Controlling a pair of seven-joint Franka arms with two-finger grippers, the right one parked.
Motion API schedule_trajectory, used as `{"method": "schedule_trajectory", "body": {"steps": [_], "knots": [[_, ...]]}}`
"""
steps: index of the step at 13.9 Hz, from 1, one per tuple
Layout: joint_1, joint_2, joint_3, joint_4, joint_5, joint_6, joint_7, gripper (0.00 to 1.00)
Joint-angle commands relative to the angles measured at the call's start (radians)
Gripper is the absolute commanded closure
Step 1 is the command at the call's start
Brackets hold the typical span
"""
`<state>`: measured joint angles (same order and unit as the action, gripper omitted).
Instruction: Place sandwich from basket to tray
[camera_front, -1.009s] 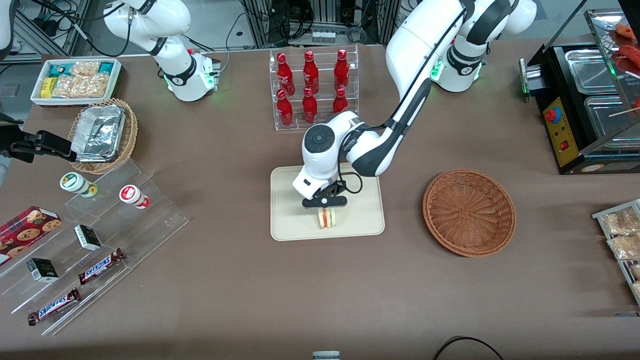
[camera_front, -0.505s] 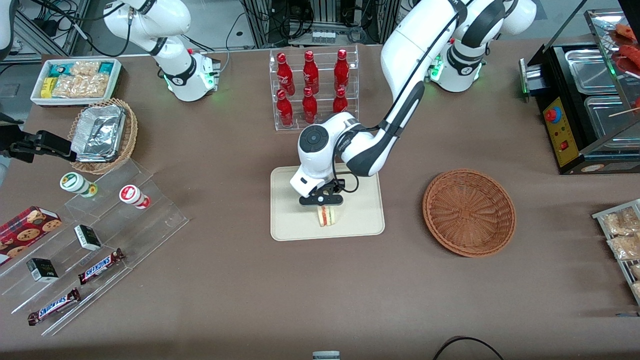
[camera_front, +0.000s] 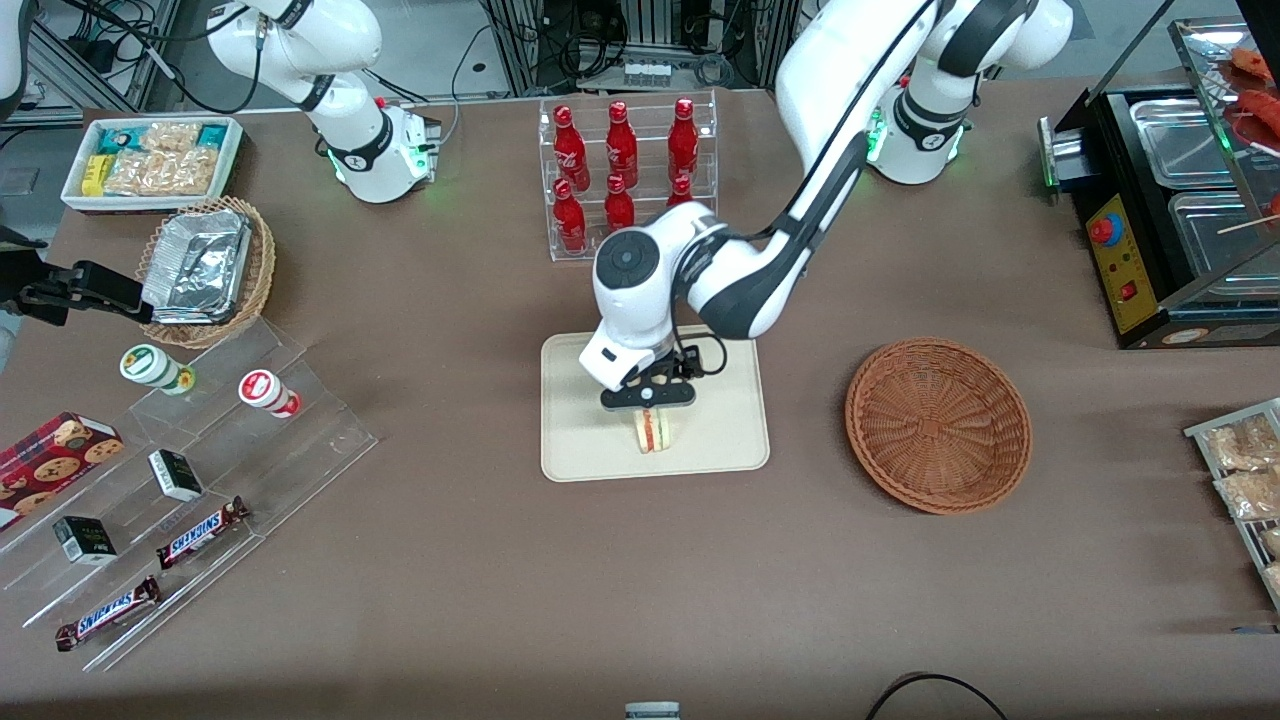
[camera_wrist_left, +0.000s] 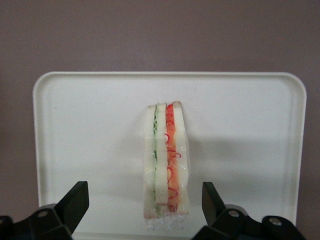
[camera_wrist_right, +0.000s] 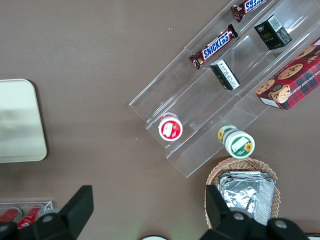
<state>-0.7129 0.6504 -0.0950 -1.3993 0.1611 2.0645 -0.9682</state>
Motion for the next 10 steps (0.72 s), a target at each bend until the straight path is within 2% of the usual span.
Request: {"method": "schedule_trajectory", "body": {"steps": [1,6,10], "knots": [[0.073,-0.121,0.0,-0.032,-0.011,-0.038,-0.075,0.0],[0.222,-0.276,0.0,-0.035,-0.014,-0.271,-0.057,0.0],[0.352,-0.34,0.0,-0.033,-0.035,-0.378,0.116,0.0]]}}
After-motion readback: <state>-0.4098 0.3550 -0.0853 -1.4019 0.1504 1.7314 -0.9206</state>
